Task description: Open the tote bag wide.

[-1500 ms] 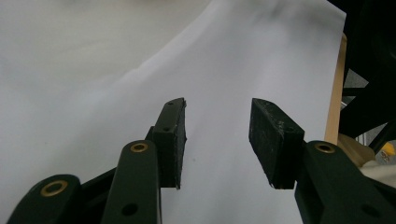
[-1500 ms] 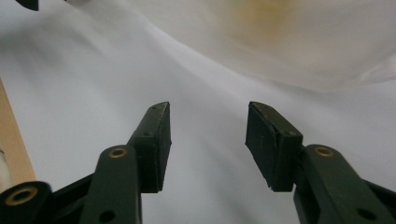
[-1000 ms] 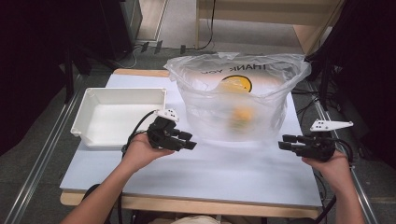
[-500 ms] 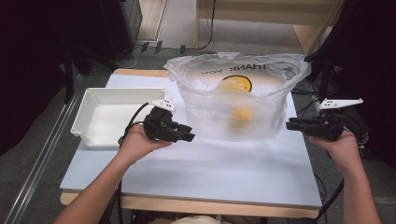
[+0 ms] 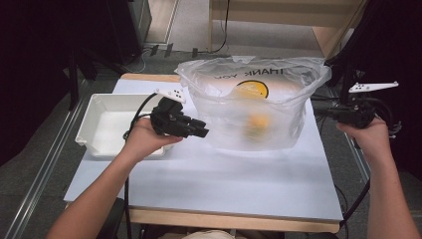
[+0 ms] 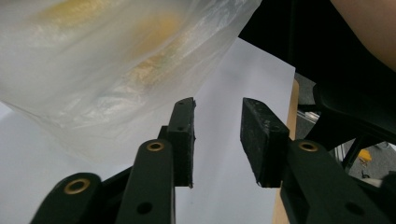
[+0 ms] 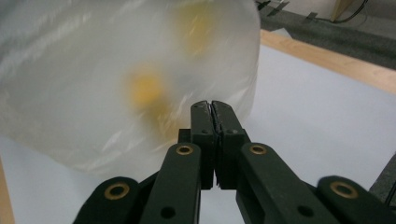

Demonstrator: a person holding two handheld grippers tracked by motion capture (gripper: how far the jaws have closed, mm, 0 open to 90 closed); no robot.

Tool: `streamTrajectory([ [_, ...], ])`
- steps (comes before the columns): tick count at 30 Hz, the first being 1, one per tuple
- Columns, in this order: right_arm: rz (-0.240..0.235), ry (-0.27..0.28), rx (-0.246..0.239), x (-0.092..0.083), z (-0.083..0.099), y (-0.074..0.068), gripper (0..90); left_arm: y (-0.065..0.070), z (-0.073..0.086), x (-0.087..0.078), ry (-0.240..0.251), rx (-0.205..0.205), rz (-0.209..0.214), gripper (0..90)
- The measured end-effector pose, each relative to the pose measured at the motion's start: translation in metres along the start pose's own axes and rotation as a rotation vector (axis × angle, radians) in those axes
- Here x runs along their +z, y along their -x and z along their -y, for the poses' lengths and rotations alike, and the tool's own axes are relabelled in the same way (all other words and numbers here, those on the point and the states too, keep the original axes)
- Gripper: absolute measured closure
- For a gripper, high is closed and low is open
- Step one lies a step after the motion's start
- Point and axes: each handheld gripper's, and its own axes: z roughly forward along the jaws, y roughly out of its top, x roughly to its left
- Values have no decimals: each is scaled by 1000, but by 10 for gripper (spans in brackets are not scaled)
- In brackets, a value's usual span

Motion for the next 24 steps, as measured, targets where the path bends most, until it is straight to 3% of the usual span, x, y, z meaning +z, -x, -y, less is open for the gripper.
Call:
streamTrajectory([
  [4, 23, 6, -10, -7, -22, 3, 896, -2, -11, -8, 7, 10, -4, 686],
  [11, 39, -2, -16, -8, -45, 5, 895, -5, -24, -15, 3, 21, -18, 675],
  [19, 59, -6, -18, -10, -78, 5, 894, -10, -47, -28, -1, 29, -14, 808],
  [24, 75, -2, -34, -13, -93, 2, 893, -17, -66, -37, 3, 35, -40, 882],
])
